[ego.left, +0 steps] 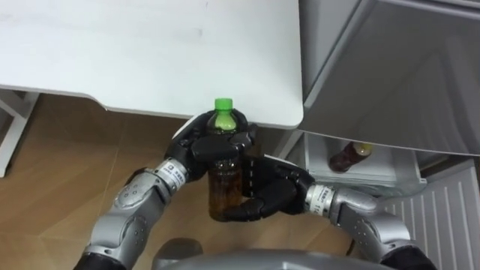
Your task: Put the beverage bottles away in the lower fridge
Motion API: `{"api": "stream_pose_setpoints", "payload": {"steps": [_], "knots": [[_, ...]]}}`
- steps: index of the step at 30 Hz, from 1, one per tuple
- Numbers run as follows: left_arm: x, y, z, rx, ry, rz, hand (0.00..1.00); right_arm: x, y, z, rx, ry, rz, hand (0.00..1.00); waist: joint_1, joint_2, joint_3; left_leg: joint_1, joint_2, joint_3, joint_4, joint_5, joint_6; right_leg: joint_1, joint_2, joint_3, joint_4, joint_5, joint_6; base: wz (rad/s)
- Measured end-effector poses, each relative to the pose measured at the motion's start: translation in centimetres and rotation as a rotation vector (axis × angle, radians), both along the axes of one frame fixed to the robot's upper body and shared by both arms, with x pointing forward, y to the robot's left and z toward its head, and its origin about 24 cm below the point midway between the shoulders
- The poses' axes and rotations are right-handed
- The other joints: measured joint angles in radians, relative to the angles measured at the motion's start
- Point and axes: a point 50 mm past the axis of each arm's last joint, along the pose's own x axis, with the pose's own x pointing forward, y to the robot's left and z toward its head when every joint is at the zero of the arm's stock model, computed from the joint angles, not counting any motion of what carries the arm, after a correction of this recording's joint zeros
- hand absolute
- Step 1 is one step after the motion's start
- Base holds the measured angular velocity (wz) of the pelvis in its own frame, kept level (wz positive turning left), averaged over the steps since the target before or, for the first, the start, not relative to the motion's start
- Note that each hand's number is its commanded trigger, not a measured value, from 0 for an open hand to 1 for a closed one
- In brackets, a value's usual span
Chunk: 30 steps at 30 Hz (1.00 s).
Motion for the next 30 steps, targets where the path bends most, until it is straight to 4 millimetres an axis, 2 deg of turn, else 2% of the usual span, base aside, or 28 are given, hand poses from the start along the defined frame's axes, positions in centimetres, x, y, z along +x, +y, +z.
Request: {"api": "stream_pose_setpoints", "payload": {"steps": [2,3,4,5,6,15,25,26,27,29,30], "knots": [[0.1,0.0,0.0,0.0,-0.003,-0.002,1.0,-0.1,0.1,0.0,0.012,0.009,-0.013,0.0,-0.006,0.005,-0.0005,0.001,0.0,0.001,0.002,0.0,0.0,0.0,0.0,0.0,0.001,0.0,0.0,0.0],[0.1,0.0,0.1,0.0,-0.004,-0.002,1.0,-0.1,0.1,0.0,0.015,0.012,-0.018,0.09,-0.012,0.006,-0.0017,0.001,0.0,0.001,0.002,0.0,0.0,0.0,0.0,0.0,0.001,0.0,0.0,0.0],[0.1,0.0,0.1,0.0,-0.005,-0.002,1.0,-0.1,0.1,0.0,0.016,0.013,-0.02,0.58,-0.015,0.007,-0.0023,0.002,0.0,0.001,0.002,0.0,0.0,0.0,0.0,0.0,0.001,0.0,0.0,0.0],[0.1,0.0,0.1,0.0,-0.005,-0.003,1.0,-0.1,0.2,0.0,0.022,0.018,-0.026,0.72,-0.019,0.01,-0.004,0.002,0.0,0.002,0.003,0.0,0.0,0.0,0.0,0.001,0.001,0.0,0.0,0.0],[0.2,-0.1,0.1,0.0,-0.008,-0.004,1.0,-0.2,0.2,-0.1,0.033,0.028,-0.038,1.0,-0.021,0.012,-0.005,0.002,0.0,0.004,0.003,0.0,0.0,0.0,0.0,0.002,0.001,0.0,0.0,-0.03],[0.4,-0.6,0.3,-0.005,-0.017,-0.023,1.0,-0.6,0.0,-0.5,0.033,0.067,-0.106,1.0,-0.023,0.015,-0.0069,0.008,0.001,0.009,0.005,0.0,0.0,-0.002,0.001,0.011,-0.002,-0.001,0.001,-0.01],[0.9,-2.2,0.8,0.018,-0.065,-0.083,1.0,-0.7,0.4,-0.6,0.029,0.066,-0.13,1.0,-0.025,0.015,-0.0067,0.01,0.002,0.014,0.005,0.0,0.0,-0.001,0.001,0.016,-0.003,0.0,0.0,-0.01],[0.9,-2.4,0.8,0.013,-0.065,-0.083,0.85,-0.7,0.6,-0.6,0.034,0.064,-0.128,1.0,-0.025,0.014,-0.0062,0.01,0.002,0.015,0.005,0.0,0.0,-0.001,0.001,0.017,-0.003,0.0,0.001,0.0],[0.9,-2.4,0.9,0.011,-0.065,-0.083,0.77,-0.7,0.6,-0.6,0.038,0.066,-0.128,1.0,-0.025,0.013,-0.0055,0.01,0.002,0.016,0.004,0.0,0.0,-0.001,0.001,0.018,-0.003,0.0,0.001,0.0],[0.8,-2.6,0.9,0.007,-0.065,-0.087,0.1,-0.8,0.7,-0.6,0.045,0.068,-0.13,1.0,-0.027,0.012,-0.0049,0.01,0.002,0.016,0.004,0.0,0.0,-0.001,0.001,0.017,-0.004,0.0,0.001,0.0],[0.8,-2.6,0.9,0.006,-0.067,-0.087,0.0,-0.8,0.7,-0.6,0.045,0.069,-0.133,1.0,-0.031,0.012,-0.0044,0.009,0.002,0.016,0.004,0.0,0.001,0.0,0.002,0.018,-0.006,0.0,0.001,0.0]]}}
